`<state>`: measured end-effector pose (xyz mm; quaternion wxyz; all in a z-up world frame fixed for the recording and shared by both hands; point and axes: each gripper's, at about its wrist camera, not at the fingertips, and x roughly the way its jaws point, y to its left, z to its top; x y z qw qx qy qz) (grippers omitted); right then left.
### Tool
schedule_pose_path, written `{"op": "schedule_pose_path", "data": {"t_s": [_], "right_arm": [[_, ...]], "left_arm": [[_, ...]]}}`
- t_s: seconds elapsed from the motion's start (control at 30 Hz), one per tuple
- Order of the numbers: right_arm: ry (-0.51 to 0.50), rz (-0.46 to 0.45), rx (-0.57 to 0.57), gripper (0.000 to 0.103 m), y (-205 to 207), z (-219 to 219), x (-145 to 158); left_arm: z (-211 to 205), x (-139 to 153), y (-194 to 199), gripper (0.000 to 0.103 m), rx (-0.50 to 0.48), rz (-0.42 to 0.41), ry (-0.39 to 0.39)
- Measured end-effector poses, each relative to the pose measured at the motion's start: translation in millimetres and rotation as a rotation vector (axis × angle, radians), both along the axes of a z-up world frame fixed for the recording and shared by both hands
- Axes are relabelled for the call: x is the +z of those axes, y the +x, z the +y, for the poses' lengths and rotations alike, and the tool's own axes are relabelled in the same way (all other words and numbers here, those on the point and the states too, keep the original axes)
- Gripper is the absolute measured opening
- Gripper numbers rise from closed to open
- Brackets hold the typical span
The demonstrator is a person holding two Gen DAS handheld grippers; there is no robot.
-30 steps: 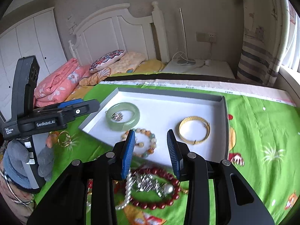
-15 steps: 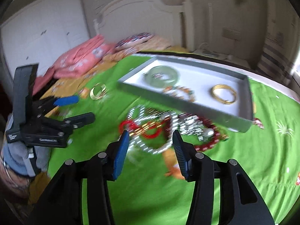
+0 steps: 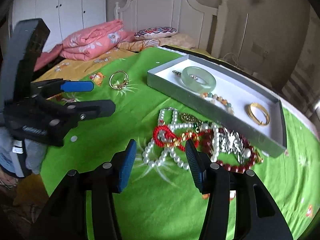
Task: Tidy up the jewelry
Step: 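Grasp the gold flower ring with the left tool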
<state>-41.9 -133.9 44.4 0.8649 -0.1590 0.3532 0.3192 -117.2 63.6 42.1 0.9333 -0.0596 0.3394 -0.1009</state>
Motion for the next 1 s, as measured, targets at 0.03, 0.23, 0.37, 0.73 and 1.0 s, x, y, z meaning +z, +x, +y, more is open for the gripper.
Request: {"op": "schedule_pose_path", "data": {"t_s": [0.03, 0.23, 0.37, 0.73, 1.0], "right_arm": [[-0.010, -0.003, 0.001, 0.050, 2, 3, 0], [-0.035, 0.013, -0.013, 0.049, 12, 9, -8], [-0.035, 0.018, -0.019, 0.042, 14, 10, -10], [0.117, 0.008, -0.096, 0.005, 17, -27, 4], [0.278, 0.060, -0.155, 0.005, 21, -64, 11]], "left_arm": [[0, 1, -1, 0.098, -0.005, -0.006, -0.005], [6, 4, -7, 0.098, 0.009, -0.046, -0.052], [13, 4, -6, 0.098, 0.036, -0.046, -0.088], [12, 2, -1, 0.098, 0.045, -0.011, -0.080], [9, -3, 5, 0.099, 0.057, 0.029, -0.061]]}}
